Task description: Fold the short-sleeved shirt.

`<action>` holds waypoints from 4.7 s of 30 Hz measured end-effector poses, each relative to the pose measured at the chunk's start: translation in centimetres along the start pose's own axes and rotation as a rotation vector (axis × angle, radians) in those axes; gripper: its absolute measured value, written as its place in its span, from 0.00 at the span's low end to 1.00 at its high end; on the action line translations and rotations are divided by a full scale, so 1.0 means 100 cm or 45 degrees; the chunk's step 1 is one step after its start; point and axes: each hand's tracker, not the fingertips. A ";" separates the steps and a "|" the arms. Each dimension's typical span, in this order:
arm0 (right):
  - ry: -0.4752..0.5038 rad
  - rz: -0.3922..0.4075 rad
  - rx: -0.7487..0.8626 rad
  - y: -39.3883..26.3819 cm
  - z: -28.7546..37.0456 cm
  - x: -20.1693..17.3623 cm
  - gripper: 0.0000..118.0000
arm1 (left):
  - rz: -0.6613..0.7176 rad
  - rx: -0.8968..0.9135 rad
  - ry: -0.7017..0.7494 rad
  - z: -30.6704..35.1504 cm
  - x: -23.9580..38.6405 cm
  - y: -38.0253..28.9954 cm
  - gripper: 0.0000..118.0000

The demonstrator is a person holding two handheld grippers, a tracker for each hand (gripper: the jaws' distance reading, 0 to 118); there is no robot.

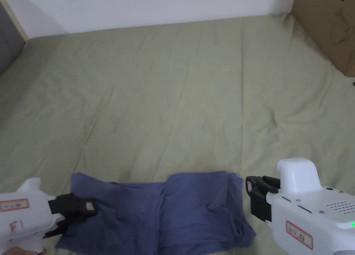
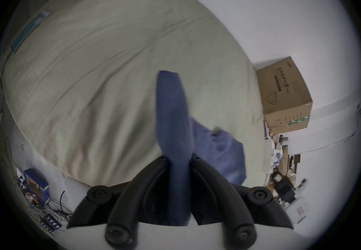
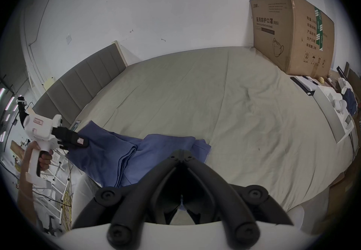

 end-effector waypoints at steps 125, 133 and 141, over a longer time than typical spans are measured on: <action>-0.135 0.101 0.370 0.051 -0.016 -0.074 0.00 | -0.434 -0.040 0.869 0.022 -0.163 0.240 0.18; -0.112 0.130 0.315 0.054 -0.023 -0.080 0.00 | -0.326 0.255 0.915 0.047 -0.154 0.226 0.99; -0.100 0.128 0.308 0.059 -0.019 -0.080 0.00 | -0.455 0.470 0.716 0.064 -0.080 0.164 0.05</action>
